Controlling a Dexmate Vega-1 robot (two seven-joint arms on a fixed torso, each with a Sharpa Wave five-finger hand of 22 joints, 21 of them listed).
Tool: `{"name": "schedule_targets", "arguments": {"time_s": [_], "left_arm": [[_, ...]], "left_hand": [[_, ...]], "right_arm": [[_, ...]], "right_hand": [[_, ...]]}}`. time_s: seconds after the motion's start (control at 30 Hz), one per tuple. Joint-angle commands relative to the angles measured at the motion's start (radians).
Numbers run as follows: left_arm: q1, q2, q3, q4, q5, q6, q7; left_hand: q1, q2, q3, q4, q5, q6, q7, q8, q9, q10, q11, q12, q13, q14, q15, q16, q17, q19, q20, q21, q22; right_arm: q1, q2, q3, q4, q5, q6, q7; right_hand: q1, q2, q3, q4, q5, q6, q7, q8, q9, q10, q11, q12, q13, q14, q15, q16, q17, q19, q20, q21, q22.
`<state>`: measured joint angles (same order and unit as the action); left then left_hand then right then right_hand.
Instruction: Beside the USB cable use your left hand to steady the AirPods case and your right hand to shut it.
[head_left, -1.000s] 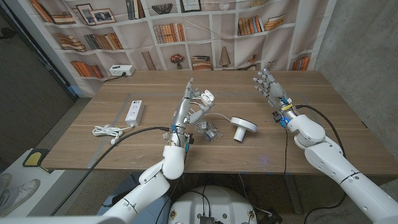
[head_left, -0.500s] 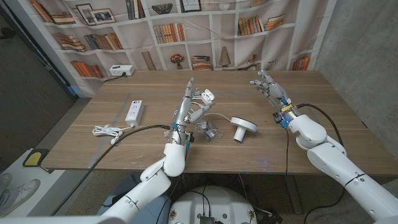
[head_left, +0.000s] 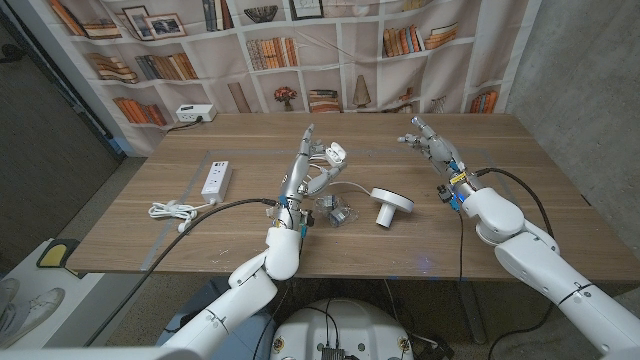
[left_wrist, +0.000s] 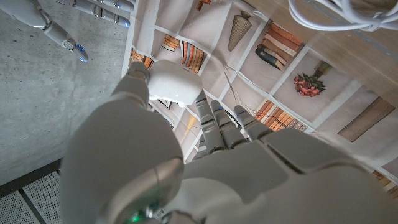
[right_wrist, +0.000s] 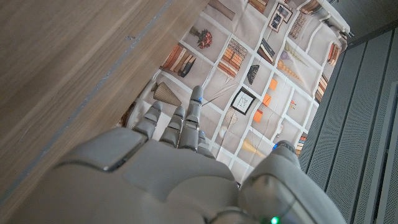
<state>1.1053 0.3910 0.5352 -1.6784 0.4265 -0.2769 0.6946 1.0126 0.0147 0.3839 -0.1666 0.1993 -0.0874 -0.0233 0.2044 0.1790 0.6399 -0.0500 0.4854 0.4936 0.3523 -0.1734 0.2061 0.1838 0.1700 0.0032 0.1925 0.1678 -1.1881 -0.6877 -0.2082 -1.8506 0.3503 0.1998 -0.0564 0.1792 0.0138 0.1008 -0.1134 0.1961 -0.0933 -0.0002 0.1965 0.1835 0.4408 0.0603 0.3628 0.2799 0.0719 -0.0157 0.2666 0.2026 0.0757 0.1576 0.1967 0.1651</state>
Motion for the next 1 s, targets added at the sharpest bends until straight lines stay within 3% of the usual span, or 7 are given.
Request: {"name": "schedule_targets", "arguments": {"time_s": [0.03, 0.13, 0.27, 0.47, 0.7, 0.83, 1.0], "left_arm": [[-0.004, -0.017, 0.004, 0.012, -0.004, -0.009, 0.008], [-0.001, -0.013, 0.003, 0.004, -0.008, -0.001, -0.006], [0.001, -0.011, 0.003, 0.005, -0.018, -0.01, -0.014], [0.003, -0.007, 0.002, 0.004, -0.024, -0.013, -0.024], [0.005, -0.018, 0.002, 0.019, -0.027, -0.025, -0.011], [0.003, -0.022, 0.003, 0.027, -0.022, -0.03, -0.003], [0.002, -0.032, 0.004, 0.037, -0.012, -0.034, 0.02]], "left_hand": [[0.069, 0.058, -0.016, 0.005, 0.002, 0.004, -0.01, -0.007, 0.003, 0.226, -0.17, 0.002, 0.004, 0.04, -0.018, 0.001, 0.008, 0.049, 0.071, 0.014, 0.004], [0.075, 0.062, -0.03, 0.006, 0.003, 0.017, -0.026, -0.006, 0.003, 0.226, -0.17, -0.002, 0.005, 0.063, 0.008, 0.009, 0.009, 0.115, 0.17, 0.03, 0.009], [0.079, 0.064, -0.038, 0.006, 0.005, 0.021, -0.031, -0.007, 0.003, 0.22, -0.171, -0.009, 0.005, 0.085, 0.013, 0.017, 0.01, 0.168, 0.199, 0.044, 0.012], [0.086, 0.066, -0.047, 0.006, 0.007, 0.03, -0.042, -0.006, 0.003, 0.223, -0.171, -0.016, 0.004, 0.168, 0.015, 0.046, 0.013, 0.21, 0.208, 0.054, 0.017], [0.099, 0.077, -0.058, 0.006, 0.013, 0.042, -0.046, -0.007, 0.003, 0.227, -0.171, -0.022, 0.01, 0.22, -0.004, 0.059, 0.019, 0.361, 0.186, 0.115, 0.031], [0.119, 0.091, -0.055, 0.002, 0.019, 0.051, -0.047, -0.007, 0.003, 0.23, -0.169, -0.016, 0.019, 0.347, -0.031, 0.107, 0.033, 0.372, 0.151, 0.125, 0.036], [0.13, 0.091, -0.056, 0.0, 0.022, 0.065, -0.058, -0.005, 0.003, 0.236, -0.169, -0.011, 0.021, 0.406, -0.04, 0.126, 0.04, 0.326, 0.174, 0.11, 0.038]], "right_arm": [[-0.029, -0.006, 0.016, -0.03, -0.023, -0.011, -0.019], [-0.029, -0.006, 0.016, -0.028, -0.021, -0.004, -0.01], [-0.031, -0.002, 0.016, -0.031, -0.028, -0.009, -0.017], [-0.033, 0.006, 0.017, -0.029, -0.019, -0.002, -0.013], [-0.035, 0.002, 0.021, -0.038, -0.035, -0.005, -0.019], [-0.032, 0.002, 0.02, -0.035, -0.028, 0.0, -0.007], [-0.033, 0.011, 0.019, -0.033, -0.032, 0.006, -0.017]], "right_hand": [[0.003, -0.006, -0.006, -0.006, -0.004, 0.001, -0.001, 0.005, 0.006, 0.001, -0.002, 0.005, 0.007, 0.009, -0.005, 0.006, 0.005, 0.004, 0.013, 0.005, 0.006], [0.004, -0.006, -0.006, -0.007, -0.003, 0.001, -0.002, 0.005, 0.006, 0.0, 0.0, 0.004, 0.01, 0.011, -0.007, 0.007, 0.005, 0.0, 0.018, 0.003, 0.006], [0.004, -0.006, -0.006, -0.007, -0.003, 0.0, -0.004, 0.004, 0.006, -0.002, -0.001, 0.003, 0.012, 0.012, -0.01, 0.007, 0.006, -0.001, 0.021, 0.001, 0.006], [0.004, -0.007, -0.006, -0.007, -0.003, -0.003, -0.005, 0.003, 0.006, -0.012, -0.002, -0.001, 0.017, 0.008, -0.01, 0.005, 0.007, -0.007, 0.036, -0.003, 0.006], [0.005, -0.005, -0.005, -0.008, -0.003, -0.004, -0.008, 0.003, 0.006, -0.02, -0.005, -0.006, 0.021, 0.004, -0.015, 0.004, 0.008, -0.009, 0.037, -0.004, 0.006], [0.005, -0.005, -0.006, -0.008, -0.003, -0.004, -0.008, 0.003, 0.006, -0.023, -0.002, -0.008, 0.024, 0.003, -0.017, 0.004, 0.008, -0.009, 0.038, -0.005, 0.006], [0.007, -0.004, -0.005, -0.009, -0.003, -0.005, -0.008, 0.003, 0.006, -0.048, -0.007, -0.019, 0.027, -0.004, -0.021, 0.001, 0.009, -0.01, 0.038, -0.006, 0.006]]}}
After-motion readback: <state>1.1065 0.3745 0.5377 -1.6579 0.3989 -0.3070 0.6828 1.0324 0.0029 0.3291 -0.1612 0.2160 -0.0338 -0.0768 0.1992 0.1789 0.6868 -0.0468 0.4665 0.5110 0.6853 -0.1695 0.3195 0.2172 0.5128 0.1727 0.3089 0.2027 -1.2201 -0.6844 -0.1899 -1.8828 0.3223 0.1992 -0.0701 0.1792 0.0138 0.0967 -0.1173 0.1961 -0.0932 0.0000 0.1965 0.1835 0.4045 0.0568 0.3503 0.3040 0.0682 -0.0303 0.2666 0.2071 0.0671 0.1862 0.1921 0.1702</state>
